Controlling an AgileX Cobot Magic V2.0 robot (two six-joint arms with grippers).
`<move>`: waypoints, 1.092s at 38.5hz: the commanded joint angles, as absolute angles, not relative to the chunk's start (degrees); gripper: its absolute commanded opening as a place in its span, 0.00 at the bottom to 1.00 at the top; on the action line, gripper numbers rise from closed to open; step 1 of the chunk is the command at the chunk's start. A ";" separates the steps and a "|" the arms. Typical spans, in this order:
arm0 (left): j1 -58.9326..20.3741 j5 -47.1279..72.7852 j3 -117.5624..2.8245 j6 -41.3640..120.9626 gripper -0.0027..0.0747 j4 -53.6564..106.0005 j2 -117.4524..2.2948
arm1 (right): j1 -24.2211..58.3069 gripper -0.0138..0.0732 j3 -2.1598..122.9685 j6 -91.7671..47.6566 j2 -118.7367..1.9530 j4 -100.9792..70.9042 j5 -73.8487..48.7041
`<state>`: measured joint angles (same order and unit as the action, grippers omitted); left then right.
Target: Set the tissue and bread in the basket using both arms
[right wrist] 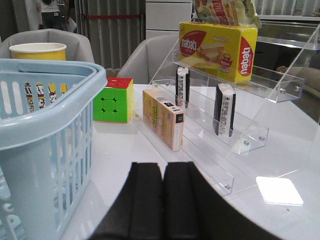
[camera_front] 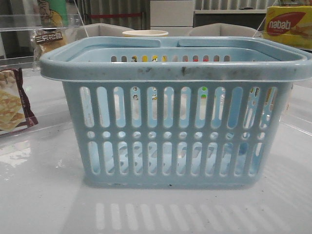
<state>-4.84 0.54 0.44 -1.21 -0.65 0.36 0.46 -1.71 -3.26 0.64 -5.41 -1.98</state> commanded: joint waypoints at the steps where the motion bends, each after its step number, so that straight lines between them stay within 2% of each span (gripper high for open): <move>1: -5.19 -4.37 0.36 -1.44 0.15 -0.42 1.33 | 0.19 0.19 -1.70 -3.60 1.64 -4.82 3.38; 28: -5.19 -4.51 0.36 -1.44 0.15 -0.42 1.33 | 0.19 0.19 -1.70 -3.60 1.64 -4.82 3.38; 37: -5.19 -11.56 0.25 -1.44 0.15 -0.42 1.33 | 0.19 0.19 -1.26 -3.60 1.64 -4.89 4.90; 42: -5.19 -12.95 -2.93 -1.44 0.15 -0.42 1.33 | 0.27 0.19 3.56 -3.60 1.64 -4.89 1.70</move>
